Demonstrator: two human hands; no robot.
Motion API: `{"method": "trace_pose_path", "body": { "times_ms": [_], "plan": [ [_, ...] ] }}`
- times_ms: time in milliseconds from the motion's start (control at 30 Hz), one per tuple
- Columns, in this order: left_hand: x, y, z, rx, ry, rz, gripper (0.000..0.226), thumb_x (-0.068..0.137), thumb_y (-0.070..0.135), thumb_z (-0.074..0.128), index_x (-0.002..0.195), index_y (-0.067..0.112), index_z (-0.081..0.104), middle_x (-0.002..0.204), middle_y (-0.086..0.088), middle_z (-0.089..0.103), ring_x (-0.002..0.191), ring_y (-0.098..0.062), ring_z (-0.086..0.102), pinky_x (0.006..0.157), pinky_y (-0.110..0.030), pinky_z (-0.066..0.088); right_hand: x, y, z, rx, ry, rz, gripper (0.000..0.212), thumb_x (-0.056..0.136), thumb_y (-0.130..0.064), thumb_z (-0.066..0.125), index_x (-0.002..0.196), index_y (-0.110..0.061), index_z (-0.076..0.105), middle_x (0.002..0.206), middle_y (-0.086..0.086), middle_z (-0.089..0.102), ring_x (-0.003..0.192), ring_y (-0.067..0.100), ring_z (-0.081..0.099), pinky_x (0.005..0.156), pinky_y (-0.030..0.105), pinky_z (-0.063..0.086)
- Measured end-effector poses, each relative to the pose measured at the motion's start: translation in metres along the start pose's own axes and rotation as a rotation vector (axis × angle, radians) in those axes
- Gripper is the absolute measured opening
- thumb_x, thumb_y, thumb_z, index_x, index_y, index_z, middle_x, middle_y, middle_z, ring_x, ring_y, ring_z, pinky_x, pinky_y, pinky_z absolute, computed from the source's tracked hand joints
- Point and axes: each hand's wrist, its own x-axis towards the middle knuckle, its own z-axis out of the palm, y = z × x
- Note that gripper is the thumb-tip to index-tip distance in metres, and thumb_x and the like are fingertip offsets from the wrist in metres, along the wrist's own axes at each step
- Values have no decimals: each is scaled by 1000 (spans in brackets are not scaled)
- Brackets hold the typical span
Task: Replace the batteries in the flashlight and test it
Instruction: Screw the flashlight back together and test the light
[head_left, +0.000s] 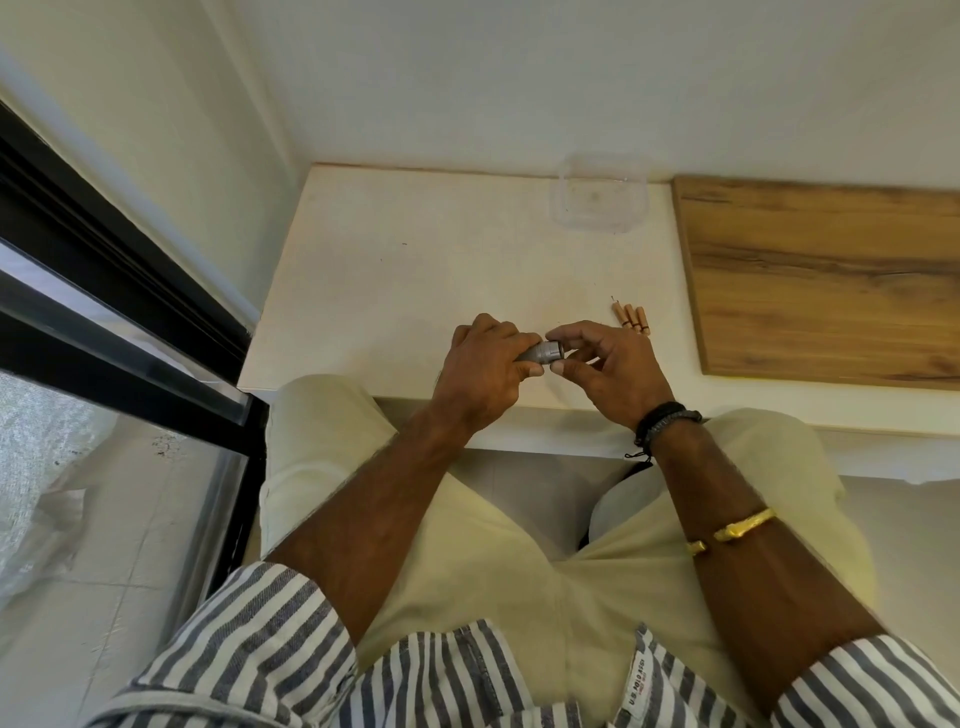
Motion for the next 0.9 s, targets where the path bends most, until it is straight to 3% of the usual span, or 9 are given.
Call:
{"method": "trace_pose_path", "body": {
  "times_ms": [333,633,833,900],
  "plan": [
    [-1,-3,1,27,15,27,31,98,36,52,124,21,63,105,0,68,102,-20,48,89,-33,32,1,4,4,-12,7,0,26,90,-22,76,115,-18,71,97,0,75,86,15,69,83,29,58],
    [-2,-2,2,-19,37,20,28,98,32,54,121,17,63,107,-1,69,103,-20,49,87,-31,30,-2,-7,8,-3,76,-33,21,91,-23,74,110,-13,72,93,-6,70,82,4,63,75,9,47],
    [0,-1,0,41,126,34,28,95,37,57,112,19,69,93,2,72,94,-20,50,83,-35,34,0,-15,13,-20,156,7,18,90,-18,75,106,-10,74,89,-6,69,82,11,64,75,11,46],
    [0,-1,1,53,145,35,29,94,40,57,112,20,69,91,3,72,93,-19,50,82,-36,35,1,-14,14,22,164,15,18,90,-17,75,108,-11,74,89,-6,70,81,12,66,77,17,52]
  ]
}}
